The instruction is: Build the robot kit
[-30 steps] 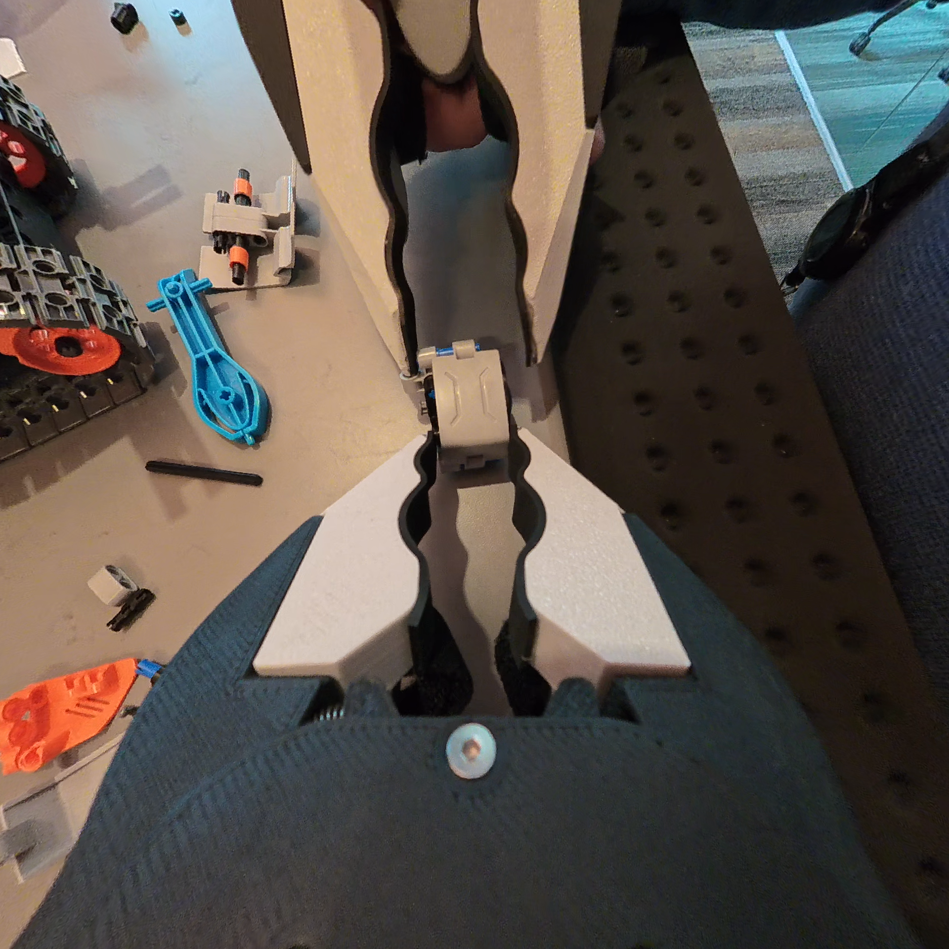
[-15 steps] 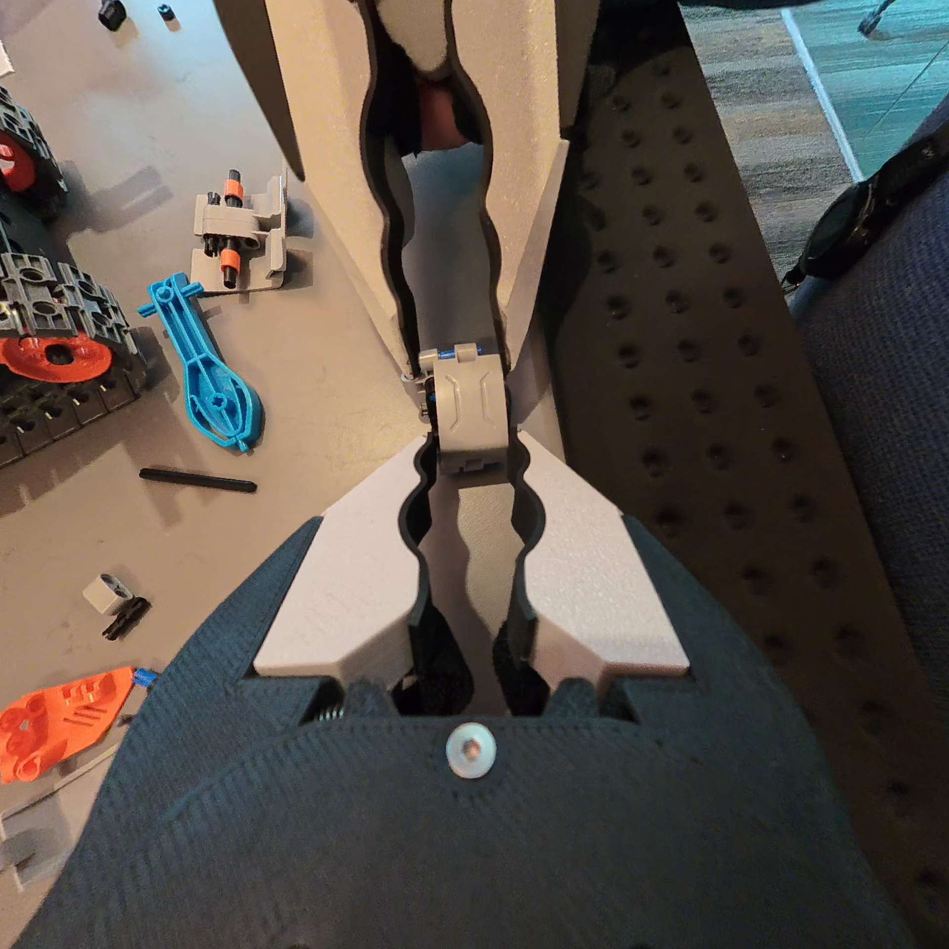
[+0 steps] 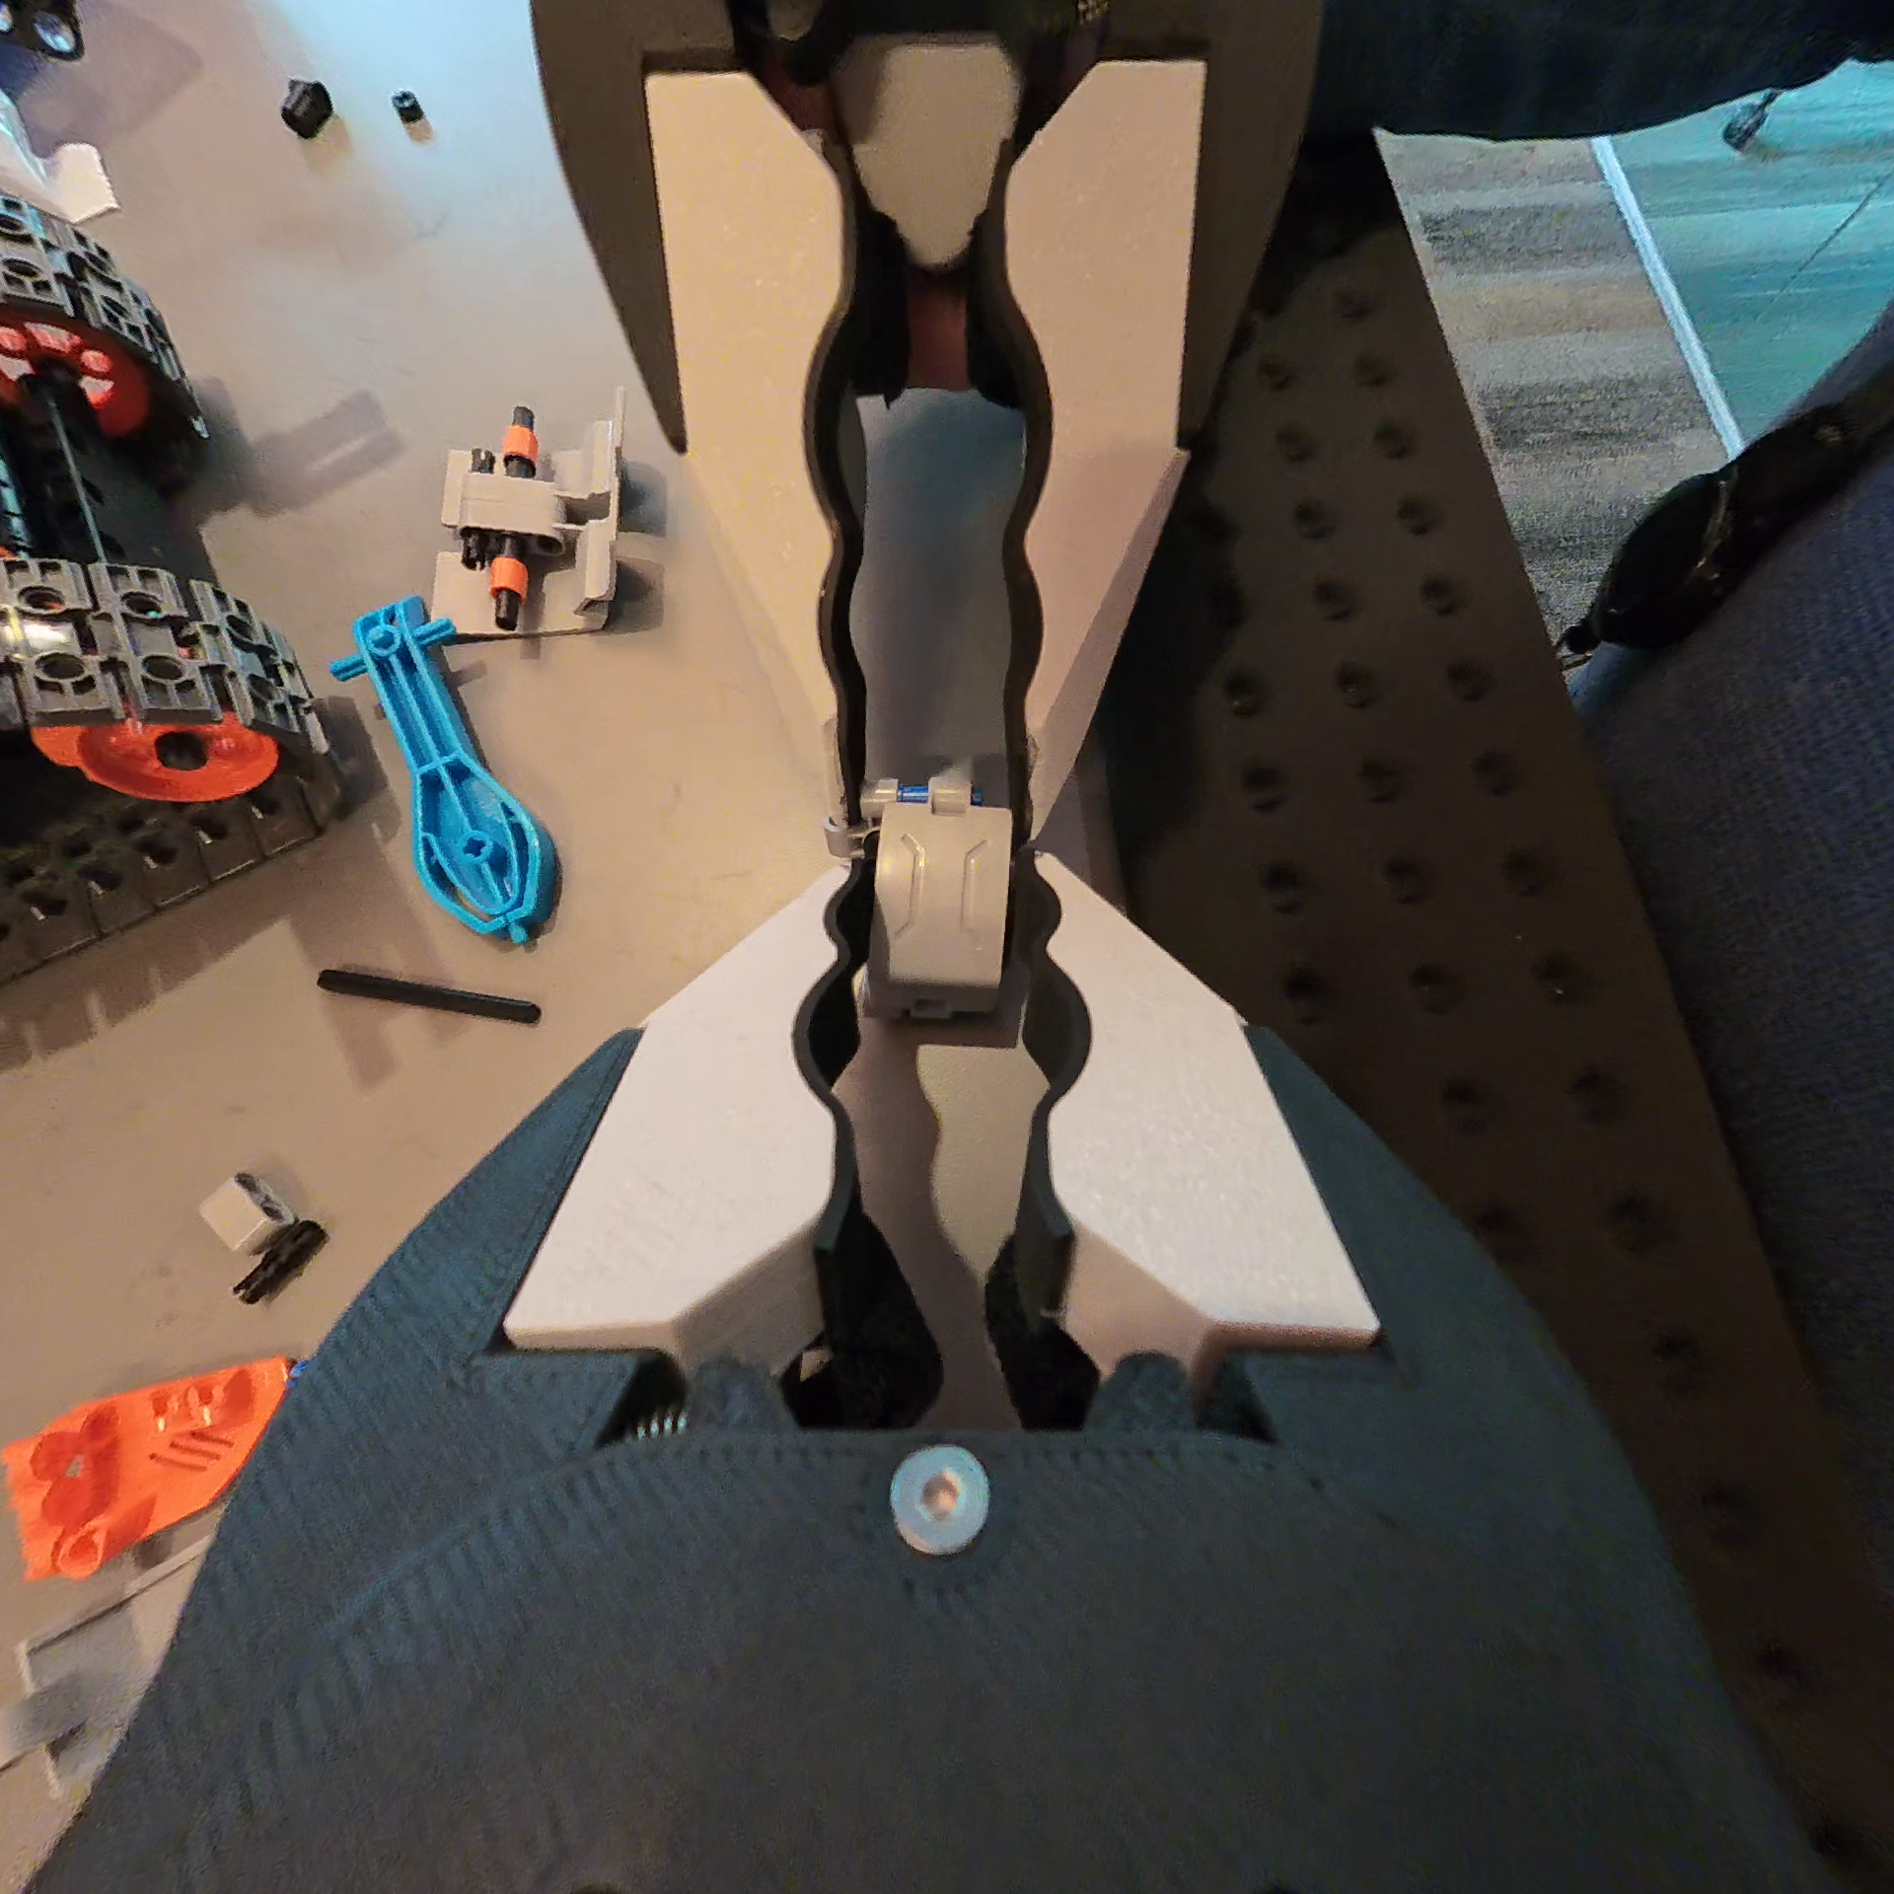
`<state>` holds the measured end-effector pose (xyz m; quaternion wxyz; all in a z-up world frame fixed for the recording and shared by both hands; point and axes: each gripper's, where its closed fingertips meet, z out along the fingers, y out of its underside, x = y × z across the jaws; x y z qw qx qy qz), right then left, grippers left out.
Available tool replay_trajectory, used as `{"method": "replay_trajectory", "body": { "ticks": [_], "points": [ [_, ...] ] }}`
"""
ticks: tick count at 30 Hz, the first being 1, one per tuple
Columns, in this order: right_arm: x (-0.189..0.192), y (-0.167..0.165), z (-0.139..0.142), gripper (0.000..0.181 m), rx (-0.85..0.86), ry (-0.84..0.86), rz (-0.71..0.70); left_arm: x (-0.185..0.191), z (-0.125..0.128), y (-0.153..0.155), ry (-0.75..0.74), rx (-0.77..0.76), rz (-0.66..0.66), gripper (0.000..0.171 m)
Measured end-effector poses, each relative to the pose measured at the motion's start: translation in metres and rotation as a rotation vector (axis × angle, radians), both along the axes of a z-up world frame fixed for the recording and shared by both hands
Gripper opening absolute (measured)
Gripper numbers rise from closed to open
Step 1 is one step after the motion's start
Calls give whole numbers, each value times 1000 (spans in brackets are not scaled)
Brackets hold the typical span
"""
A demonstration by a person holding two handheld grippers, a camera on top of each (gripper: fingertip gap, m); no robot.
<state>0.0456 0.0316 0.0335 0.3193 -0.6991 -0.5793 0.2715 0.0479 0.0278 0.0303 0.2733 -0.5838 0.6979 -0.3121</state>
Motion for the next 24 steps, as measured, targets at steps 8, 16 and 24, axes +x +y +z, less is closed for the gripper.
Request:
{"method": "replay_trajectory", "body": {
  "ticks": [8,16,24],
  "points": [
    [-1,3,1,26,50,0,-63,-1,1,3,-25,-27,35,25],
    [4,-3,-2,27,-8,67,-22,3,1,-1,-52,-67,37,25],
    [3,-1,-3,25,71,20,-49,6,2,1,-58,-31,75,24]
  ]
}}
